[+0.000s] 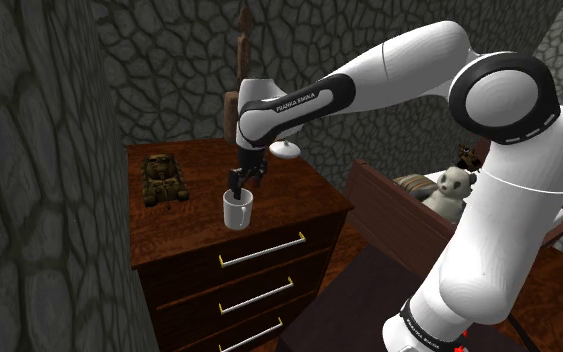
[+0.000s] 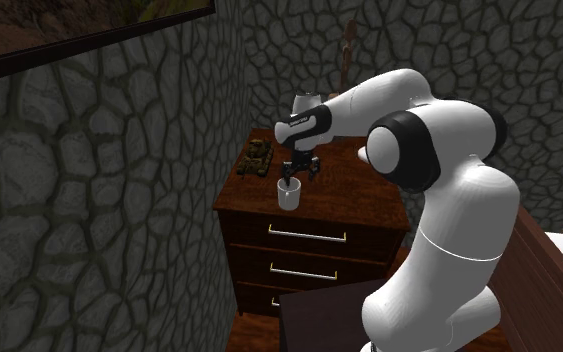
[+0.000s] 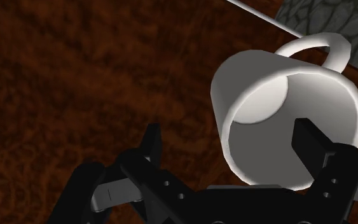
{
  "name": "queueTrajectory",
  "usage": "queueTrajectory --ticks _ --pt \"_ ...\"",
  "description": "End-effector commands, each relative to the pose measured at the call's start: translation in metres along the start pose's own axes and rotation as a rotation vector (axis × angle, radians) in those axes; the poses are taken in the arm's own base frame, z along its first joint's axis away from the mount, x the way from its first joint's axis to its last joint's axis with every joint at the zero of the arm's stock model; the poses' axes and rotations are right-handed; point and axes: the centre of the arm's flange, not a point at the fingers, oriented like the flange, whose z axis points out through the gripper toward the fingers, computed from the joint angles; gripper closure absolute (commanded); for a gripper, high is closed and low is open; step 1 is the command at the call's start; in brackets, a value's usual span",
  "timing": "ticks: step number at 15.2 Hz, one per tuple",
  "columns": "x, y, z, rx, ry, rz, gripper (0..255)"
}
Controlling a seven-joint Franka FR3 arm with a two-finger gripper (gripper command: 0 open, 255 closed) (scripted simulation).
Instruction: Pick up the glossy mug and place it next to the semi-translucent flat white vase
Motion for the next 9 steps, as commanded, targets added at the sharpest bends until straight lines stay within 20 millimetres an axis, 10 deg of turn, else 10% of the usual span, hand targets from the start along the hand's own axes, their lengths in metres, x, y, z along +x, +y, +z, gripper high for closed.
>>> queueTrajectory --ticks 1,9 --pt "0.0 -0.001 0.011 0.0 0.0 0.0 0" --pt "0.0 -0.001 0.024 0.0 0.0 0.0 0"
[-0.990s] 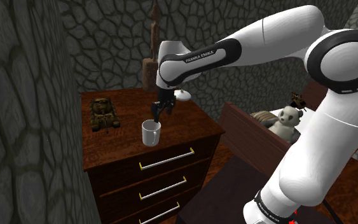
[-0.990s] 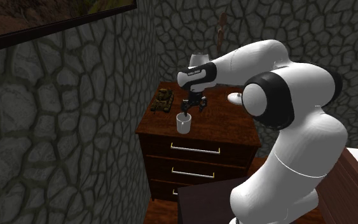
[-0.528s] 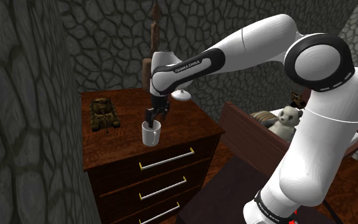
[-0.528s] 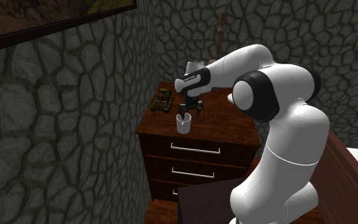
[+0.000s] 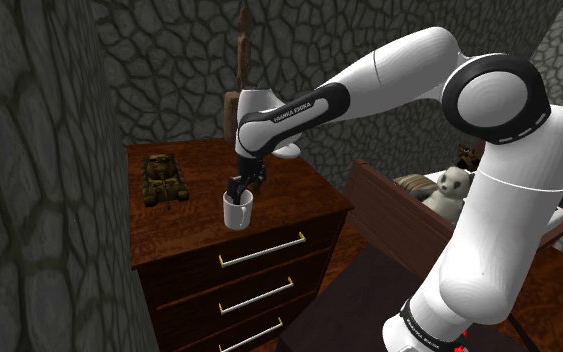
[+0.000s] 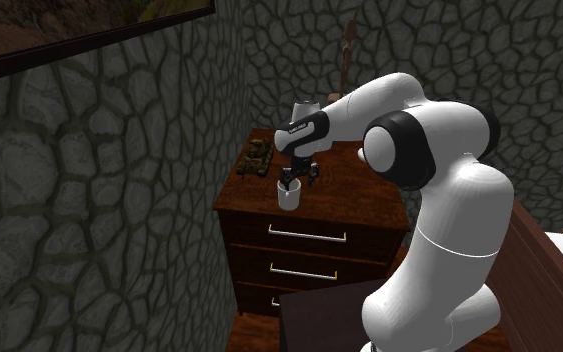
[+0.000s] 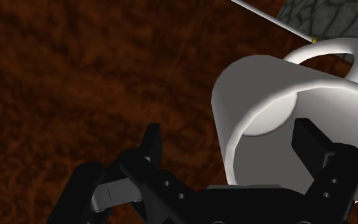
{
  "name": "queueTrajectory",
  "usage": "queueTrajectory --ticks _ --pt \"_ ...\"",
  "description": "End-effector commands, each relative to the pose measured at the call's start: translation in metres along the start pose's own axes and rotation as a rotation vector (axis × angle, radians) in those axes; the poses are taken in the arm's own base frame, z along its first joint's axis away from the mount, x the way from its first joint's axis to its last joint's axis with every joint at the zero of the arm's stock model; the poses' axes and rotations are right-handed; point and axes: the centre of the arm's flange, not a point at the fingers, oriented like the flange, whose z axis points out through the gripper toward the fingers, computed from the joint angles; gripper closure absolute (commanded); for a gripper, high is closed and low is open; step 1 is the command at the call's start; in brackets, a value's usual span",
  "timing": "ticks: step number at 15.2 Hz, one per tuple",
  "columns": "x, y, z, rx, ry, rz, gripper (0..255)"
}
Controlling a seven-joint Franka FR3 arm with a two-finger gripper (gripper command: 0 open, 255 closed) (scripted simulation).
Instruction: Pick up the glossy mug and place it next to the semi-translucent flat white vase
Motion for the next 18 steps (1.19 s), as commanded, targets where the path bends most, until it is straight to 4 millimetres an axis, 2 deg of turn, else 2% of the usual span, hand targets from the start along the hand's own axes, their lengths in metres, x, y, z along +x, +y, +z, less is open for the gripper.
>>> queueTrajectory --ticks 1,2,3,12,18 --pt "0.0 0.0 0.0 0.0 0.0 0.0 0" --pt "0.0 0.0 0.0 0.0 0.0 0.0 0" --pt "0.0 0.0 0.0 0.0 0.0 0.0 255" --pt "0.0 0.0 0.0 0.0 0.0 0.0 255" --pt "-0.001 -0.002 -0.032 0.0 0.0 0.0 255"
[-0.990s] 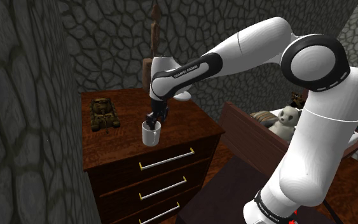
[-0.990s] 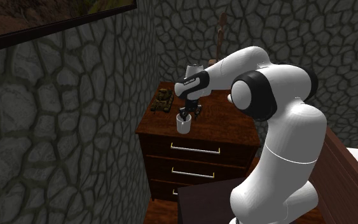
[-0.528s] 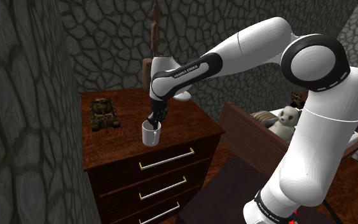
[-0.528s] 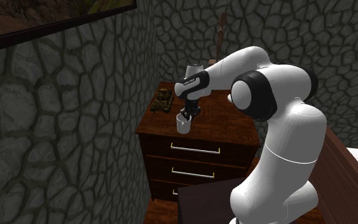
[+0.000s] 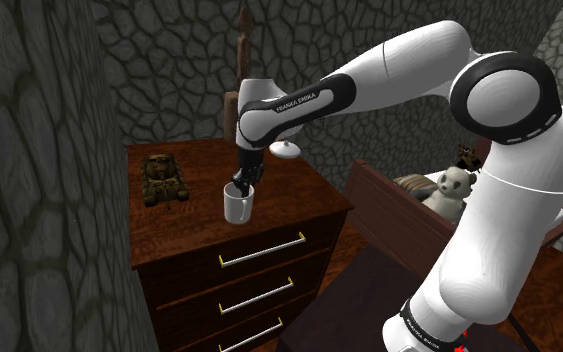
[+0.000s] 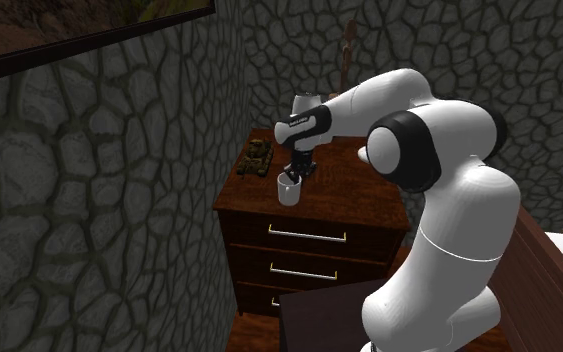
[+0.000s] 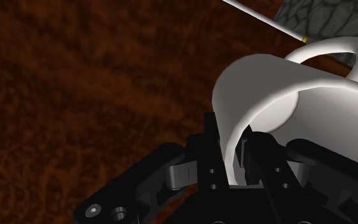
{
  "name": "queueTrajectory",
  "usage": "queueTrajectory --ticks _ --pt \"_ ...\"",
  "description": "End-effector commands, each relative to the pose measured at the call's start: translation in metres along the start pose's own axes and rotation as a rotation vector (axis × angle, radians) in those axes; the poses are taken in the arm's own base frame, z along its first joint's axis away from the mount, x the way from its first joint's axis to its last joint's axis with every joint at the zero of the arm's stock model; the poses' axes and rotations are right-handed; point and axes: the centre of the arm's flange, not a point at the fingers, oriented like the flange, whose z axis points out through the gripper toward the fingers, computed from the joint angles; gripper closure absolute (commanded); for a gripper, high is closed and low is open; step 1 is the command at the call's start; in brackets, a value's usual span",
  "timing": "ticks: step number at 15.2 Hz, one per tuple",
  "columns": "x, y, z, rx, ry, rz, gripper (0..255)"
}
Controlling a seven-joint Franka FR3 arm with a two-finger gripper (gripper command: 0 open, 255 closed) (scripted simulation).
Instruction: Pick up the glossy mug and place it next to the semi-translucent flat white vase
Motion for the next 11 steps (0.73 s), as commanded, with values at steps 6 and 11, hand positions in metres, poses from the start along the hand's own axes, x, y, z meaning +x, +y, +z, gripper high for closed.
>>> queueTrajectory --ticks 6,11 --pt "-0.001 -0.003 -0.038 0.0 0.0 0.0 255" --pt "-0.002 -0.004 -0.065 0.0 0.0 0.0 255"
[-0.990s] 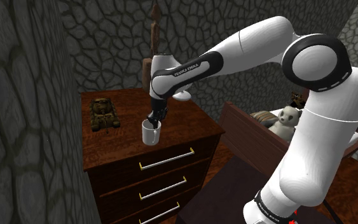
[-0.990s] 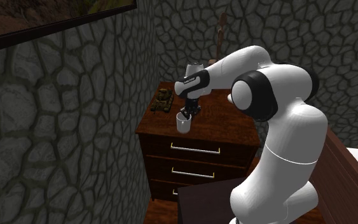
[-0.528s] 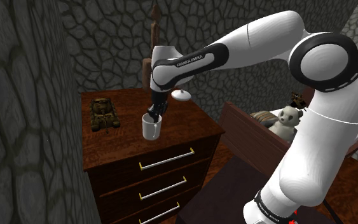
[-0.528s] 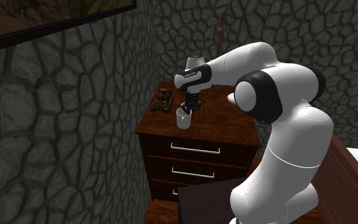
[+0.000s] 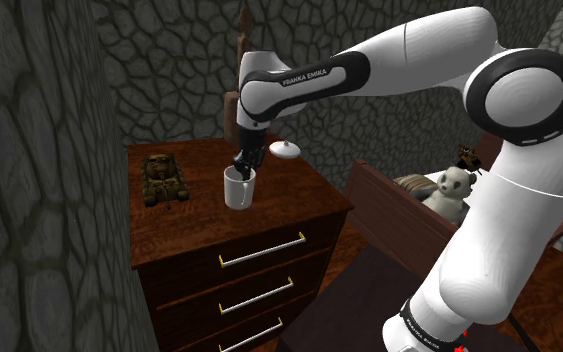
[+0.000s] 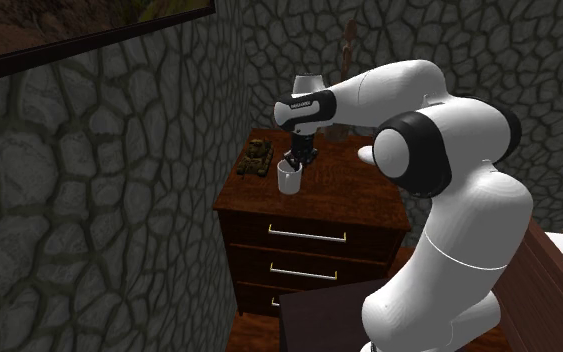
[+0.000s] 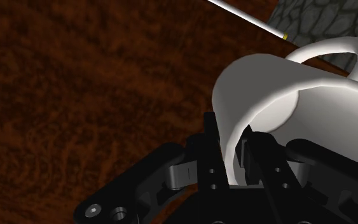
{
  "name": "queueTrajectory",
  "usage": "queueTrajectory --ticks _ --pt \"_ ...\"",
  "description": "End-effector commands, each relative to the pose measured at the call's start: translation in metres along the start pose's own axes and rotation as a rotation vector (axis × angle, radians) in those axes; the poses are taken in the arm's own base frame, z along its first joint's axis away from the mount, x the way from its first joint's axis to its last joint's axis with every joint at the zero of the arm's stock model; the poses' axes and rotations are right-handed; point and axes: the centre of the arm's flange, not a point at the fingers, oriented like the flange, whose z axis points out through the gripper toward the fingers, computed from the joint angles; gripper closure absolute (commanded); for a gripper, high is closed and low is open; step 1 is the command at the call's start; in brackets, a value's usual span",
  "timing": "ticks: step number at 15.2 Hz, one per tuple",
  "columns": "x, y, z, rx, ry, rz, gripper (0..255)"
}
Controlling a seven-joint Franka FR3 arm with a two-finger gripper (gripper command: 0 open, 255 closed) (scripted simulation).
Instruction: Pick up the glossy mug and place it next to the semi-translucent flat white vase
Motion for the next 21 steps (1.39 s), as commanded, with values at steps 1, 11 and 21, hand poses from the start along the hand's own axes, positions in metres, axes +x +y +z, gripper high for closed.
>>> queueTrajectory --ticks 1,11,21 --pt "0.0 -0.001 -0.011 0.0 0.0 0.0 255" --pt "-0.001 -0.004 -0.064 0.0 0.0 0.0 255" --pt "-0.011 0.06 -0.093 0.0 0.0 0.0 255"
